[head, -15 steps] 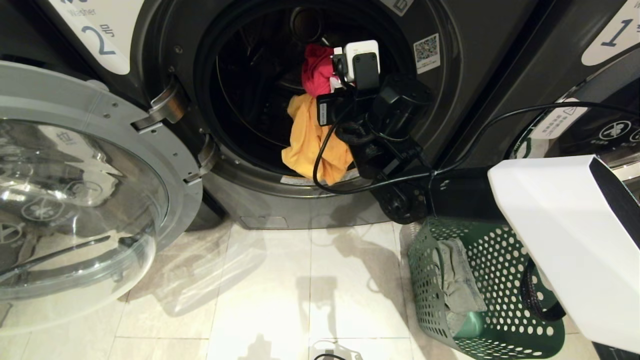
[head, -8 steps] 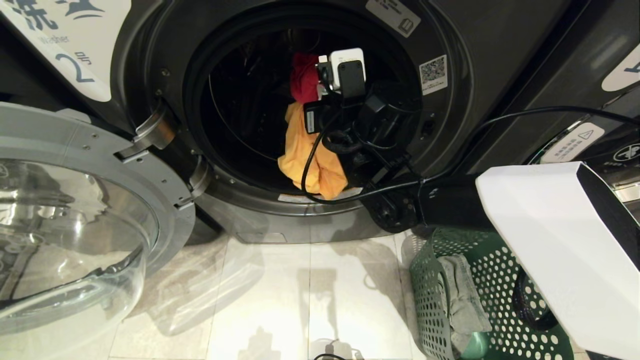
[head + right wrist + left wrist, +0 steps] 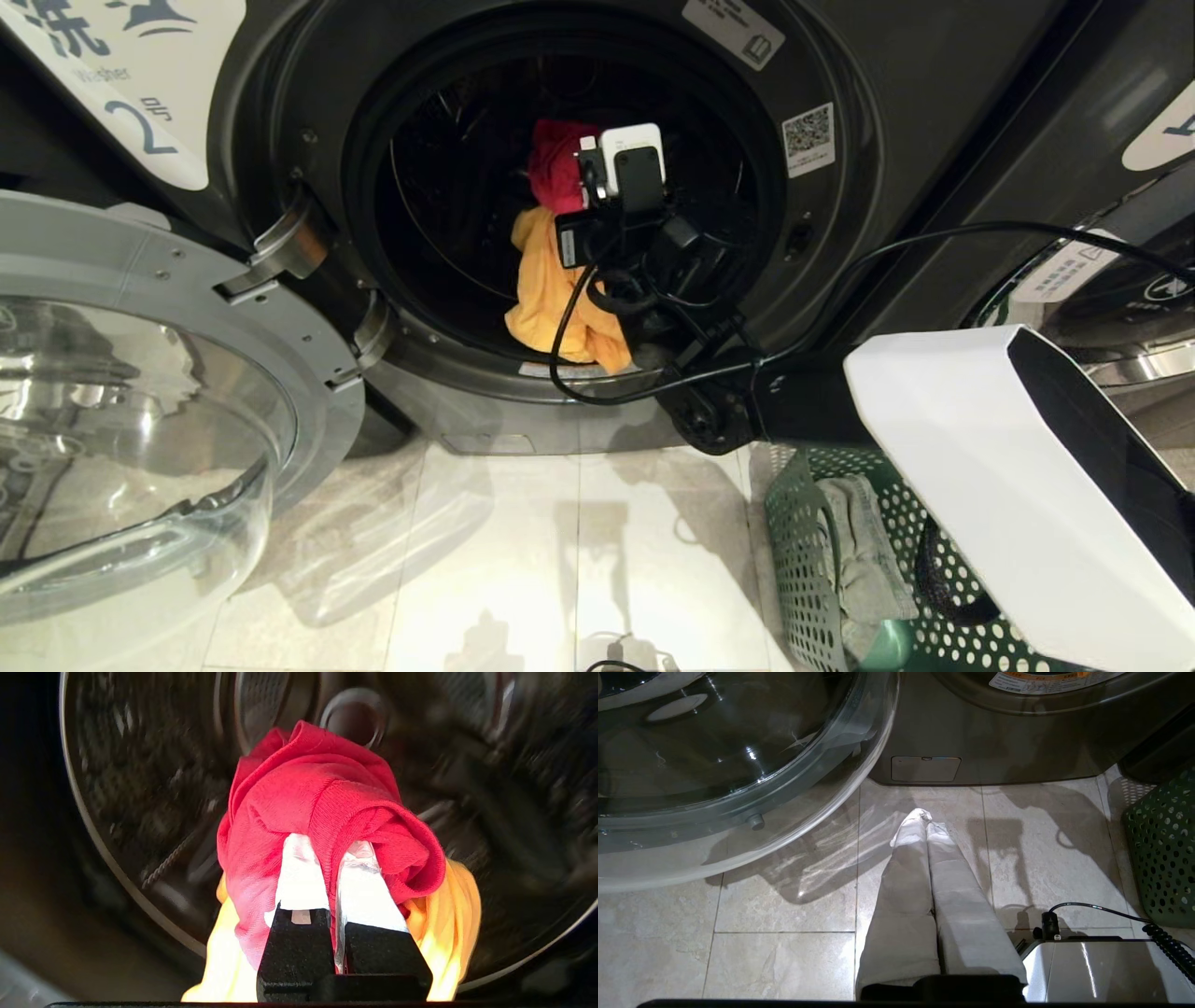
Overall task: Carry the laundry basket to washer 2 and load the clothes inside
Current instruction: Place the clothes into the washing machine
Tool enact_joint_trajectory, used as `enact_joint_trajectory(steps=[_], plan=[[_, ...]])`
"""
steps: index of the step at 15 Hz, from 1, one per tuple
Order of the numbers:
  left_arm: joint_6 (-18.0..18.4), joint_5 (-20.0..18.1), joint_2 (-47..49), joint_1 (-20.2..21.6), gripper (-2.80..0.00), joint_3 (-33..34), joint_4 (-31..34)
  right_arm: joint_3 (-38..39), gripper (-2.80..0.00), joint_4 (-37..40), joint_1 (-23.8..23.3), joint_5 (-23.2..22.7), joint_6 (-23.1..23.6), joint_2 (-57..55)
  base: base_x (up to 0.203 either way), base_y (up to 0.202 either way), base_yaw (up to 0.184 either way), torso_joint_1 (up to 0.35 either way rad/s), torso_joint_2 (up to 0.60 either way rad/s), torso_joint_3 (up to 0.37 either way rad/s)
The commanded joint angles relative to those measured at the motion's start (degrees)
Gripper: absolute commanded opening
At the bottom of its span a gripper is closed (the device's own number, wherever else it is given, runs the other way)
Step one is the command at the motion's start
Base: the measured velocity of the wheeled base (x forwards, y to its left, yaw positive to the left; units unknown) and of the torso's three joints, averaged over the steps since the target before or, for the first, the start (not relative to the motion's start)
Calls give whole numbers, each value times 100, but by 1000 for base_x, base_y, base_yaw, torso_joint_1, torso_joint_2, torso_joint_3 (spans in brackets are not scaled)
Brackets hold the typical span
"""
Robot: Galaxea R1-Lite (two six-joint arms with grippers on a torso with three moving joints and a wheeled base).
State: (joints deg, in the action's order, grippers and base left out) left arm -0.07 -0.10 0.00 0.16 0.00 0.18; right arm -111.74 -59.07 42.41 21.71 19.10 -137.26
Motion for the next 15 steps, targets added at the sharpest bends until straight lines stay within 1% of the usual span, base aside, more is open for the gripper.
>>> enact_joint_trajectory(steps=[1,3,8,10,13,15], plan=[[-1,1,9,2,-280,0,-1,0,-280,-294,7,-12,153,-275,0,0,0,0,0,0],[-1,1,9,2,-280,0,-1,3,-280,-351,-25,23,164,-507,0,0,0,0,0,0],[-1,1,9,2,-280,0,-1,-6,-280,-324,-14,0,138,-569,0,0,0,0,0,0],[-1,1,9,2,-280,0,-1,-6,-280,-296,-24,-2,16,-520,0,0,0,0,0,0],[-1,1,9,2,-280,0,-1,-7,-280,36,-145,-12,-194,-512,0,0,0,0,0,0],[-1,1,9,2,-280,0,-1,-4,-280,489,-188,-14,-375,-494,0,0,0,0,0,0]])
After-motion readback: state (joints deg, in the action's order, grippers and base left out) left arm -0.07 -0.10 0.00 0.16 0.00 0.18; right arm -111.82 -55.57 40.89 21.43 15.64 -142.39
